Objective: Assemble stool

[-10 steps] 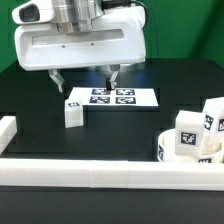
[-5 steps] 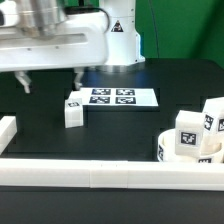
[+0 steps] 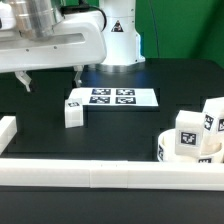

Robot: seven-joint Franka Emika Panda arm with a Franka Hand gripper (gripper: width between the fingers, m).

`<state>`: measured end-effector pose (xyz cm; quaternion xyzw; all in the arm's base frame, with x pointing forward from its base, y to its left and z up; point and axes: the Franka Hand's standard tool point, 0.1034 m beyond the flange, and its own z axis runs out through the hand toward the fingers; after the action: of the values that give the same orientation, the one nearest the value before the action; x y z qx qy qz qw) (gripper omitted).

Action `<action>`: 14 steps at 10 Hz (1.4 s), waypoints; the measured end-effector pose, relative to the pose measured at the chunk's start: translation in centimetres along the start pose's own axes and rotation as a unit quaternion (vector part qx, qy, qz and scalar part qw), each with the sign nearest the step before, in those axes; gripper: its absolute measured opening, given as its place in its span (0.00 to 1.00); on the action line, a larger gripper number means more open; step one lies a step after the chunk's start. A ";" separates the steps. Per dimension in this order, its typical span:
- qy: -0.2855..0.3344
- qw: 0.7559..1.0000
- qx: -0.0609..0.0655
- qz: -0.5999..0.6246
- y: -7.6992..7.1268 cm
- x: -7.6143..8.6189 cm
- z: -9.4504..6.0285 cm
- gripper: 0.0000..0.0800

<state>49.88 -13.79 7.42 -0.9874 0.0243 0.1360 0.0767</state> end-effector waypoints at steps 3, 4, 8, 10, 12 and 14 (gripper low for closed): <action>-0.102 0.995 0.017 -0.001 0.7 -0.3 0.5 0.81; -0.134 0.991 0.026 -0.004 0.3 -0.4 0.7 0.81; -0.177 0.983 -0.014 -0.050 -2.1 0.2 1.6 0.81; -0.188 0.980 -0.018 -0.057 -2.6 0.1 2.0 0.81; -0.200 0.978 -0.016 -0.057 -2.7 -0.3 2.1 0.81; -0.265 0.962 -0.049 -0.038 -3.0 -1.0 2.8 0.81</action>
Offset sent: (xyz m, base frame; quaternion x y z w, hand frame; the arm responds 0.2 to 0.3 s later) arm 0.0000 0.0000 0.0000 0.0000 -0.1938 0.0000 0.9810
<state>48.41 -10.39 5.44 -0.9188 -0.0415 0.3908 0.0370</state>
